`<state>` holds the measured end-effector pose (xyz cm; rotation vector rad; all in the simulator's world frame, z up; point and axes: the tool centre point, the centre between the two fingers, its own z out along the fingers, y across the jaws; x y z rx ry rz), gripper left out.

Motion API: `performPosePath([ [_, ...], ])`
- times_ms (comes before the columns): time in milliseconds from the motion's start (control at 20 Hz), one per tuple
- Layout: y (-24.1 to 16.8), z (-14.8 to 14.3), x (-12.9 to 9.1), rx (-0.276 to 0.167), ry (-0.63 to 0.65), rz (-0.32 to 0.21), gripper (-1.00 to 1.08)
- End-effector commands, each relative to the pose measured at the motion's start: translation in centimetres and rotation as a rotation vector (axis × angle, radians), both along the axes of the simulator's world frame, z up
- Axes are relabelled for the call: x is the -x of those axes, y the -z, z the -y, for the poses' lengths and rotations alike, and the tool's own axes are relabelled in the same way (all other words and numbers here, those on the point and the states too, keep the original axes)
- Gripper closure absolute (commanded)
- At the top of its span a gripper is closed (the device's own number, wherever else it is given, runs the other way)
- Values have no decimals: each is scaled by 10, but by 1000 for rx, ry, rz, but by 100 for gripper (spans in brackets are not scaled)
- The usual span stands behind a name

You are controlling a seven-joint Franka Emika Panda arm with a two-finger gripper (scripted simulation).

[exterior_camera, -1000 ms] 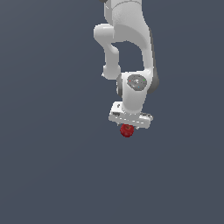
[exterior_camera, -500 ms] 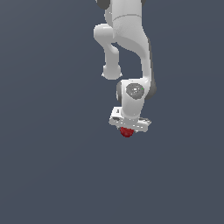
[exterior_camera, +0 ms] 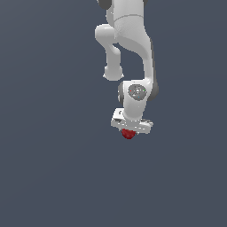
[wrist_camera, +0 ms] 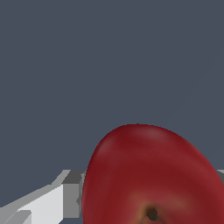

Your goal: Pick up the object and move it to a goal position.

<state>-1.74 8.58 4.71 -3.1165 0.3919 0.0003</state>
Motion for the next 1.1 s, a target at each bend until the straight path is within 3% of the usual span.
performPosePath([
  [0,0,0,0,0,0,0,108],
  [500,-20,-15,12,0,0,0,108],
  [1050,-91,-69,54,1,1,0,108],
])
